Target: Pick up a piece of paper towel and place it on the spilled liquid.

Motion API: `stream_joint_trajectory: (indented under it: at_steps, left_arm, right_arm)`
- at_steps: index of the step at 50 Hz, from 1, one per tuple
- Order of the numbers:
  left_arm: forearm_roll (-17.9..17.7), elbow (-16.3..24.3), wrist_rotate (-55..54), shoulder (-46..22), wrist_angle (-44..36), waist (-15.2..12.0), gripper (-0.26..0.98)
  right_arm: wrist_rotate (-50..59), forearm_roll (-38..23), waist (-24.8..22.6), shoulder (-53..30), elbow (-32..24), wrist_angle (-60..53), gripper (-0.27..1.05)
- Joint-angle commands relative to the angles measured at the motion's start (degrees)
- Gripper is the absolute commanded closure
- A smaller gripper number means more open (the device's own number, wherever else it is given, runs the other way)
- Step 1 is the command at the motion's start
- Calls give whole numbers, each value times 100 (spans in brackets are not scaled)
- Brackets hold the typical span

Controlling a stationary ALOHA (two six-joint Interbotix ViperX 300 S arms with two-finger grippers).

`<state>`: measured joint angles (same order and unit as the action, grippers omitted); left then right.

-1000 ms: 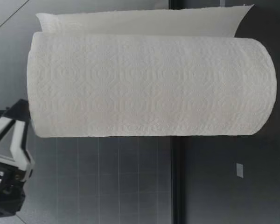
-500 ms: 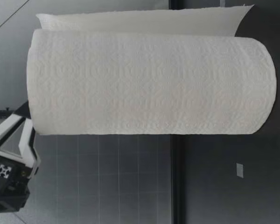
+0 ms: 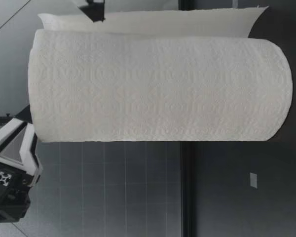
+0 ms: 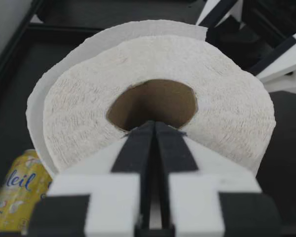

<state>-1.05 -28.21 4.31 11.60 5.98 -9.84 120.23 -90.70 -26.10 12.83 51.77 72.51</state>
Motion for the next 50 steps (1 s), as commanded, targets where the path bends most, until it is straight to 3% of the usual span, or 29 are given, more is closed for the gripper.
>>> stream_joint_trajectory:
  at_steps: [1, 12, 33, 39, 50]
  left_arm:
    - [0, 53, -9, 18, 62, -26, 61]
    - [-18, 0, -18, 26, 62, -26, 61]
    - [-44, -79, -53, 18, 62, -26, 61]
    - [-62, -88, -53, 18, 53, -26, 61]
    - [-105, -176, -53, 26, 62, -26, 61]
  right_arm:
    - [-9, -26, 141, 18, -123, 26, 1]
    - [-35, -79, 510, -26, -123, 167, 1]
    - [-62, -721, 1187, -308, -325, 70, 3]
    - [-53, -729, 1187, -334, -334, -9, 15]
    - [-35, -721, 1187, -299, -334, -431, 51]
